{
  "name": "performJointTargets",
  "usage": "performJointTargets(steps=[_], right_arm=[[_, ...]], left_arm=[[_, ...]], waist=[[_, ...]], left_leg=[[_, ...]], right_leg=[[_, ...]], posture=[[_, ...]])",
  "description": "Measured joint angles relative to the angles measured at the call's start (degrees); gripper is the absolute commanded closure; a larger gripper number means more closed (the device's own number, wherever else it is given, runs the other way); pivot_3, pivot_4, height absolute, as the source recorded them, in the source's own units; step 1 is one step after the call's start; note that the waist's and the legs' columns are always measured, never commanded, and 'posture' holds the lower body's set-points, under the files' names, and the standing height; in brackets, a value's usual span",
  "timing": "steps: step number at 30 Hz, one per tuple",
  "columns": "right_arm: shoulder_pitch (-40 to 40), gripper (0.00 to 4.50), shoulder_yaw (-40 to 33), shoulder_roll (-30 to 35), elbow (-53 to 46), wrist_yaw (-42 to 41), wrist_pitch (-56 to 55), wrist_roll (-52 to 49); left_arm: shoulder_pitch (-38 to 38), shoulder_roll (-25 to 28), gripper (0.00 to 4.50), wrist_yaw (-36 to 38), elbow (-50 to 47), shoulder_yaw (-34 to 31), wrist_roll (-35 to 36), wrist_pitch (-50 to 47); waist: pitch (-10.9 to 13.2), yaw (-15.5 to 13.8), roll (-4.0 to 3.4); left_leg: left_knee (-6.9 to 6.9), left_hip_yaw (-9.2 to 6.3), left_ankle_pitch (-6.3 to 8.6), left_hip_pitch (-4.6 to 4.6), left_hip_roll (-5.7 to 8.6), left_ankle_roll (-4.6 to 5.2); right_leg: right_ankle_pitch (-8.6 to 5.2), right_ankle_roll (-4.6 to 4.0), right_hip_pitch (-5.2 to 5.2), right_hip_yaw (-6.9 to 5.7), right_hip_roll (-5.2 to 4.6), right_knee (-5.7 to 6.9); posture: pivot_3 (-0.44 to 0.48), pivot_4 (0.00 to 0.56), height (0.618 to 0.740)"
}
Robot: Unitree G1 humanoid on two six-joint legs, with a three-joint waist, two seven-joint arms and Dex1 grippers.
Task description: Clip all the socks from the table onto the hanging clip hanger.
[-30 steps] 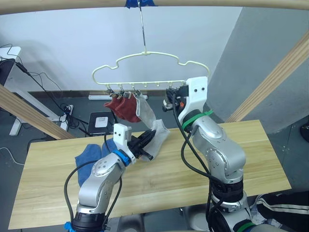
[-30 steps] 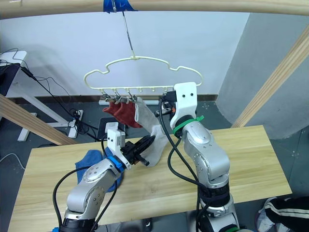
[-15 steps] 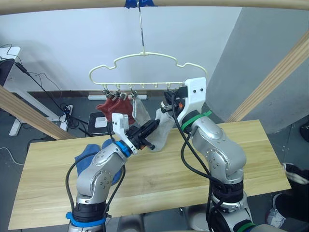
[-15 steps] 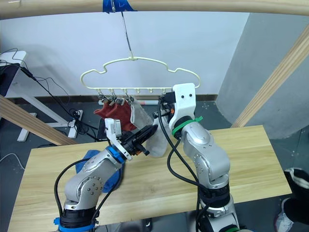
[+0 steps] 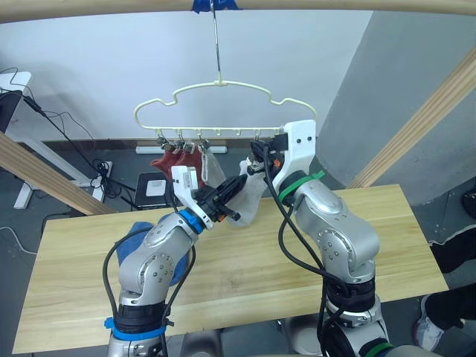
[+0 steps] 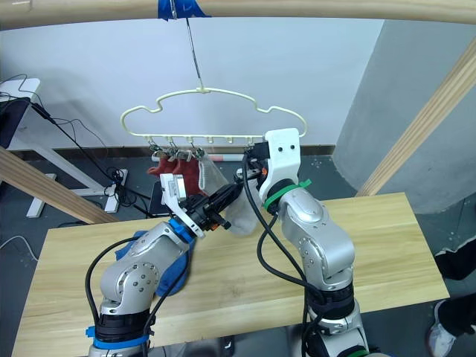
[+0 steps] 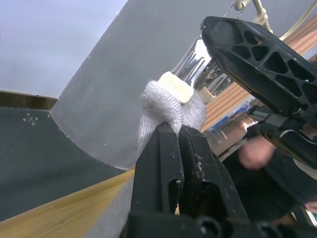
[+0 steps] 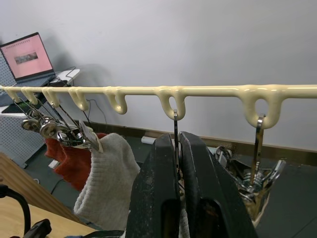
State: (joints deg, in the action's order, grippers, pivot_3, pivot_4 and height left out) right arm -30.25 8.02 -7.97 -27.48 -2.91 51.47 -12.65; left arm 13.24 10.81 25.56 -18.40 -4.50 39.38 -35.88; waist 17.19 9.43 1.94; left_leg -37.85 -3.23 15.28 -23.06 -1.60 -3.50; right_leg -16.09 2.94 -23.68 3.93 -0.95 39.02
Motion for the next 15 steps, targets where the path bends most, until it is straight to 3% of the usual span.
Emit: performJointTargets(steps=[2,9,12,15], right_arm=[[0.0,3.70,0.0,0.0,0.0,0.1,0.1,0.0],[0.6,1.17,-0.1,0.3,-0.2,-0.1,1.5,-1.4],[1.5,1.17,-0.1,2.9,-3.2,-2.6,3.3,-4.1],[2.3,1.15,-0.1,5.9,-5.9,-4.7,4.7,-5.7]], left_arm=[[0.1,-0.1,4.50,0.0,0.4,0.0,0.0,0.0],[0.7,0.0,4.50,0.1,0.6,0.3,-0.3,0.3],[0.7,1.0,4.50,0.6,1.0,0.8,-1.7,1.7],[0.7,3.2,3.80,1.6,1.3,1.7,-3.8,2.9]], waist=[[0.0,0.0,0.00],[0.0,0.0,0.00],[0.0,0.0,0.00],[0.0,0.0,0.00]], left_leg=[[0.00,0.00,0.00,0.00,0.00,0.00],[0.00,0.00,0.00,0.00,0.00,0.00],[0.00,0.00,0.00,-0.04,0.00,0.00],[0.00,0.00,0.00,-0.03,0.01,0.00]], right_leg=[[0.00,0.00,0.00,0.00,0.00,0.00],[0.00,0.00,0.00,0.00,0.01,0.00],[0.00,0.00,0.00,-0.02,0.00,-0.03],[0.00,0.00,-0.01,-0.01,0.01,-0.03]], posture=[[-0.239,0.267,0.740],[-0.239,0.269,0.740],[-0.241,0.271,0.740],[-0.243,0.272,0.740]])
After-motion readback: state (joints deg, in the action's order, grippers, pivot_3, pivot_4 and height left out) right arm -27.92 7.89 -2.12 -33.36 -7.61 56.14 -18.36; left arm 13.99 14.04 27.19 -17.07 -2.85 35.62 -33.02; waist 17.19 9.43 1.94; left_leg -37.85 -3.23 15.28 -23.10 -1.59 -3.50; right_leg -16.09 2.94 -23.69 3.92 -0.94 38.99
